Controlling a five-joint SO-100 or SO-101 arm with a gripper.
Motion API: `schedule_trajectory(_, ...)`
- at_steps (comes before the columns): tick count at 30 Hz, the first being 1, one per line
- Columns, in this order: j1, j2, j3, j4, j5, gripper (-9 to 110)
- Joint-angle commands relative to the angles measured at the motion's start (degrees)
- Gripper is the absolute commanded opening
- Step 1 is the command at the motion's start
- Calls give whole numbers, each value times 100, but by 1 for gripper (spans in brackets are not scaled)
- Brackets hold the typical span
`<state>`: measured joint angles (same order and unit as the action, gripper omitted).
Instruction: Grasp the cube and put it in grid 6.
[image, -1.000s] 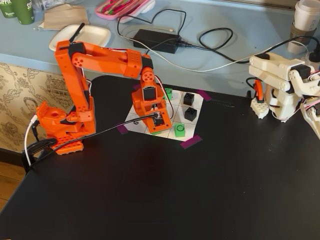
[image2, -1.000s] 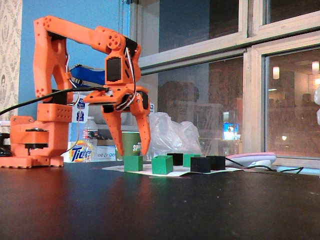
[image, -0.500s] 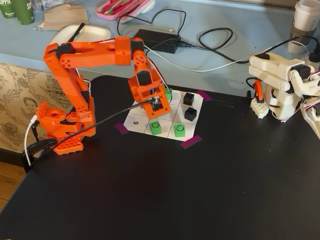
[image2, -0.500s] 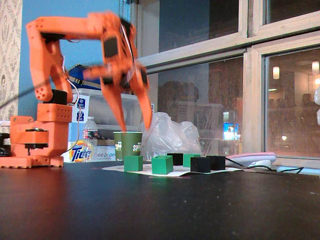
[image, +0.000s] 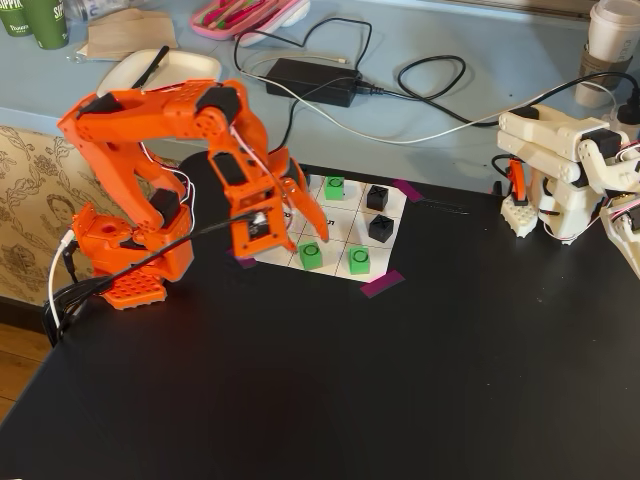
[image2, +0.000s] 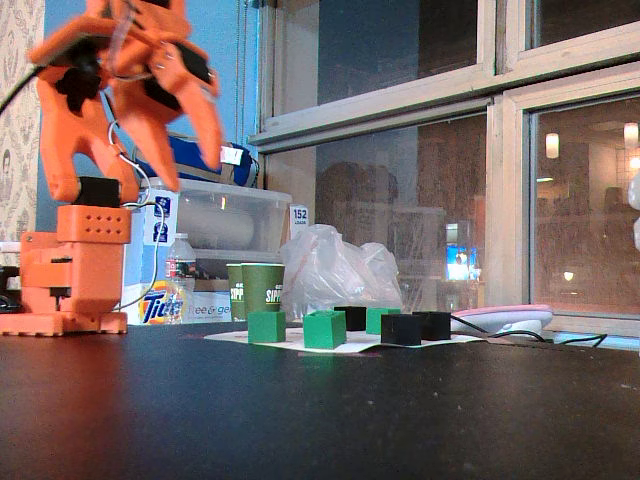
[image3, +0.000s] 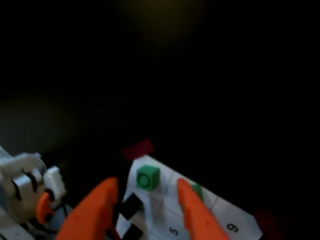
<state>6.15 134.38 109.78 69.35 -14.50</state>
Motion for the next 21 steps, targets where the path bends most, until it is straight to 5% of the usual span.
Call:
schedule_trajectory(1,18,536,334,-149,26,17)
schedule_trajectory(21,53,3683,5001,-1310,158,14)
